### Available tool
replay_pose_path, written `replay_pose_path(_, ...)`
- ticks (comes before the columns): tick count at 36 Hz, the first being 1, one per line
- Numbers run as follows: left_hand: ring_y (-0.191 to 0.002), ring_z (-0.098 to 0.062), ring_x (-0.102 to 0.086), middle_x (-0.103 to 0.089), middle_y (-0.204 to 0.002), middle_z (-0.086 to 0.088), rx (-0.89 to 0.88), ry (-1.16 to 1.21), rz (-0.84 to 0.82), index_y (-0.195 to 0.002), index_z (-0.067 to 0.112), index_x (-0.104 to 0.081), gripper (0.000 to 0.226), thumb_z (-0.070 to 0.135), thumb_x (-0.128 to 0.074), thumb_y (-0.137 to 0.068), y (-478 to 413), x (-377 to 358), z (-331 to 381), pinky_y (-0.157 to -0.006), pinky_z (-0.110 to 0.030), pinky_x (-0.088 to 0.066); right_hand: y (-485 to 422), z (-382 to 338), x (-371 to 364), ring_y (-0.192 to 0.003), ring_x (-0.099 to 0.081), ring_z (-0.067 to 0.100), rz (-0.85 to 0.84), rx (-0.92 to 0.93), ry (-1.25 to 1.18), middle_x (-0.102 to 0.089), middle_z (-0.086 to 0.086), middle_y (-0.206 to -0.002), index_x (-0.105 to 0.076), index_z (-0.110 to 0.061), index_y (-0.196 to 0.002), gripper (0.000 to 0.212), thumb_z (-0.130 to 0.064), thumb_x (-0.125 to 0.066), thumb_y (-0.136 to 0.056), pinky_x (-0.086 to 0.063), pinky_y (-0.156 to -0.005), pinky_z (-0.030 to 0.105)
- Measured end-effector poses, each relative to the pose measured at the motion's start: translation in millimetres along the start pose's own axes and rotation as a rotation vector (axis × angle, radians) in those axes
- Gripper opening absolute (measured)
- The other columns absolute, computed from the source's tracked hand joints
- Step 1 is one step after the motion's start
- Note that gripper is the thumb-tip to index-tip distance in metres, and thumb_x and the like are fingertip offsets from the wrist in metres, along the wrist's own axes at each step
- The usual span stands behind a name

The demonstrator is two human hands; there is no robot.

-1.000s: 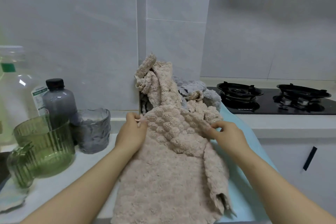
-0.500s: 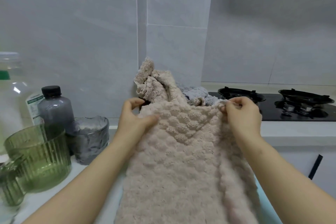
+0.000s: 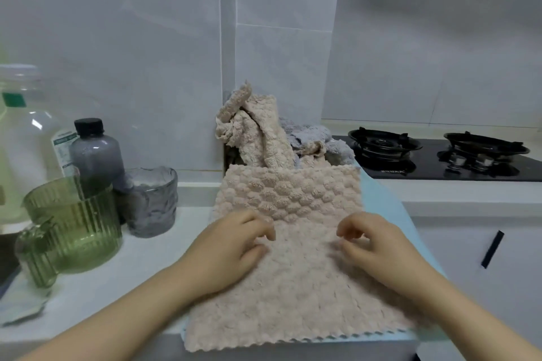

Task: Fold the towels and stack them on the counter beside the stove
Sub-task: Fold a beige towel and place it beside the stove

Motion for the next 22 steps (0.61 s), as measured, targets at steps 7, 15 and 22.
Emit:
replay_pose_path(7, -0.096, 0.008, -0.046, -0.059, -0.099, 0.021, 0.007, 0.094, -0.131, -0.103, 0.034, -0.057, 0.033, 0.047, -0.036, -0.08, 31.8, -0.7, 1.9, -0.083, -0.003, -0.034, 31.8, 13.7, -10.5, -0.092, -0.057, -0.002, -0.128, -0.082, -0.209, -0.066, -0.008, -0.091, -0.056, -0.027, -0.065, 0.022, -0.02, -0.07, -0.08, -0.042, -0.078, 0.014)
replay_pose_path(15, -0.12, 0.032, -0.018, -0.035, -0.132, 0.028, 0.083, 0.24, -0.335, -0.108, 0.023, -0.061, 0.094, 0.093, -0.019, -0.061, 57.5, 4.8, 4.4, -0.097, 0.004, -0.016, 49.2, 4.8, -19.0, -0.118, -0.026, -0.023, -0.356, 0.096, 0.01, -0.031, -0.039, -0.123, -0.041, -0.051, -0.095, 0.058, -0.073, -0.056, -0.044, -0.025, -0.093, 0.001)
replay_pose_path(22, -0.131, 0.013, 0.002, -0.009, -0.14, 0.028, -0.009, -0.056, -0.431, -0.131, 0.025, -0.04, 0.088, 0.076, -0.049, -0.059, 69.4, 0.4, 19.0, -0.103, -0.001, 0.008, 54.2, 1.4, -20.5, -0.124, -0.014, -0.016, -0.339, 0.123, 0.092, -0.009, -0.046, -0.12, -0.034, -0.06, -0.101, 0.061, -0.075, -0.046, -0.043, -0.01, -0.101, 0.007)
Point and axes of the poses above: each hand's wrist, its own y-axis away from the middle knuckle, its own x-axis out of the back of the hand, z = x × y, the point moved 5 cm from there along -y, towards the middle knuckle
